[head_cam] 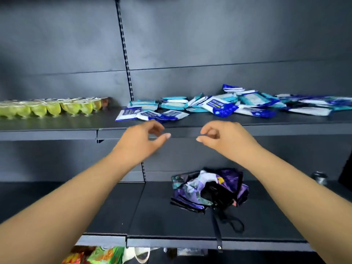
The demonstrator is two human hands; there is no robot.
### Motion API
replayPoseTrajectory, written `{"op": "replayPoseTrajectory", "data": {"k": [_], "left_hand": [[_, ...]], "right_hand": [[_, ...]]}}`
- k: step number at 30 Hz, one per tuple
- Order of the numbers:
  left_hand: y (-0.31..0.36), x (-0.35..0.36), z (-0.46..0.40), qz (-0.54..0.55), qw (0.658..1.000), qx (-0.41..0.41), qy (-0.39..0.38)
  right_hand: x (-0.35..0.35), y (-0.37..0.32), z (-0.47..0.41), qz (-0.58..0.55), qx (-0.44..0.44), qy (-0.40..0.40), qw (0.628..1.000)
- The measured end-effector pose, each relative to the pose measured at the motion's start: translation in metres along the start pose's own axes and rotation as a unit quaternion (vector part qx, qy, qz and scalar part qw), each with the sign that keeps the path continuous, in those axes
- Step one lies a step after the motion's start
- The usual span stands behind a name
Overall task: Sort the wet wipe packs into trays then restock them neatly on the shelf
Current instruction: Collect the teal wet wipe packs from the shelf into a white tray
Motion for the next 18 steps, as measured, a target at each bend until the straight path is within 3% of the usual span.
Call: {"op": "replayPoseTrajectory", "data": {"k": [8, 18], "left_hand": [[-0.063, -0.029, -0.052, -0.034, 0.999, -0.009, 0.002], [-0.178, -0.031, -0.167, -0.045, 0.998, 0.016, -0.03]], "right_hand": [[0.005, -0.018, -0.074, 0.009, 0.013, 0.016, 1.0], [0.072, -0.05, -0.236, 0.013, 0.038, 0.005, 0.999]]}}
Point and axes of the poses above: each hand's wrist, its own z-axis away from the middle knuckle, its own x-axis out of the palm, y = z × x, the point moved 9 cm from there along -z, towards the middle knuckle, and after that the axes turned 3 degrees about -y, right-handed, at the moved point
